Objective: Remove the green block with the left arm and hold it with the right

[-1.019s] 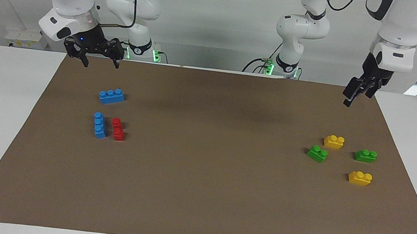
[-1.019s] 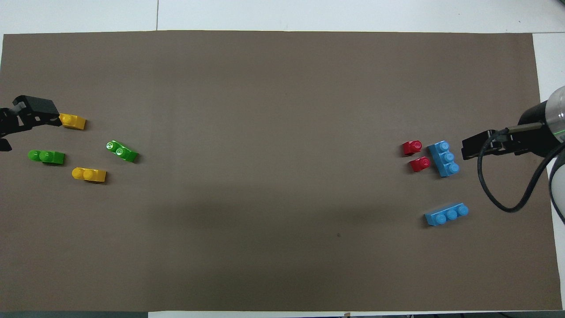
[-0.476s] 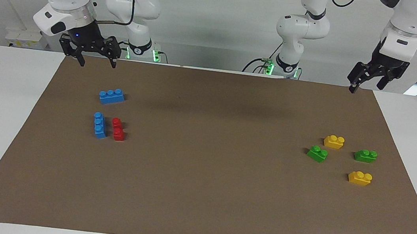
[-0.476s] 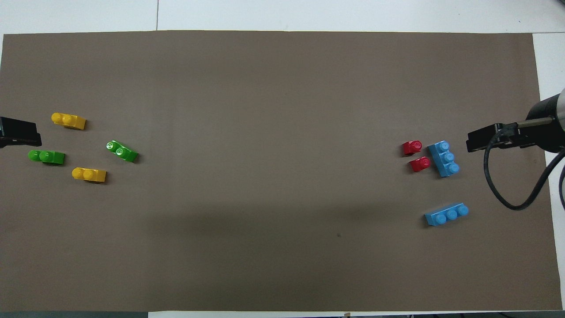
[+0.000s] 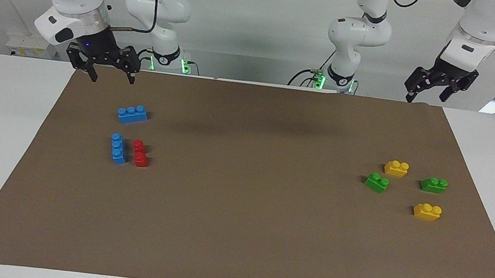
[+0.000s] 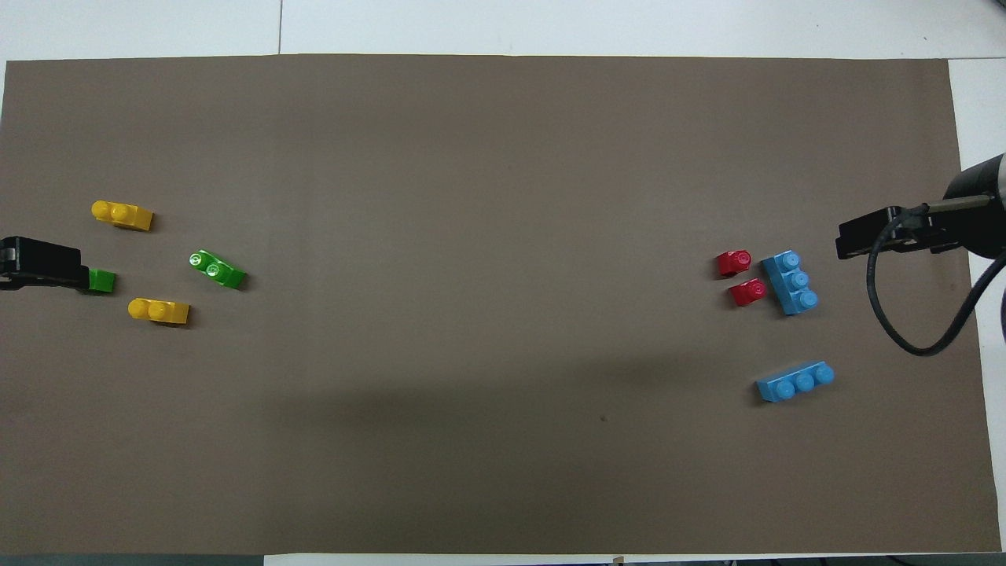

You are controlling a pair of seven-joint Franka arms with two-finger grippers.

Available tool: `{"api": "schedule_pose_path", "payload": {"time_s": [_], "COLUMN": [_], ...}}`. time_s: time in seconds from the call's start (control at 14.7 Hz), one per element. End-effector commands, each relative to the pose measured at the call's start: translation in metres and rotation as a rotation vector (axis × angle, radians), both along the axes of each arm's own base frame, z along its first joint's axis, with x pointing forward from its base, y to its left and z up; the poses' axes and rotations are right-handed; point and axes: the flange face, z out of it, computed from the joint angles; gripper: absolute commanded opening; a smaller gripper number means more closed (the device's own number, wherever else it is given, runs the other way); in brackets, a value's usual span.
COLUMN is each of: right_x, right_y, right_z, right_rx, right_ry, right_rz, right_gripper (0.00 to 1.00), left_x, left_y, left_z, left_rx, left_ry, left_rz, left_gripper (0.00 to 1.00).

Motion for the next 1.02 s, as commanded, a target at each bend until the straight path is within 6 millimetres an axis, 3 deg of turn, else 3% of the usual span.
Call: {"api": "schedule_pose_path", "payload": {"time_s": [0.0,0.95], "right_x": [0.006,0.007], "right_y": [-0.014,-0.015], "right_z": [0.004,0.002], "right_rx": [-0.016,-0.014], "right_ry": [-0.018,-0.019], "right_rz": [-0.042,-0.044], "right_gripper": [1.00,1.00], "left_x": [-0.006,0.012], "left_y": [-0.003,0.000], "left_z": [0.004,-0.016], "left_rx": [-0.035,-0.046], "left_ry": [0.009,0.024], "left_rz": [-0.020,-0.013], "left_gripper": [1.00,1.00]}}
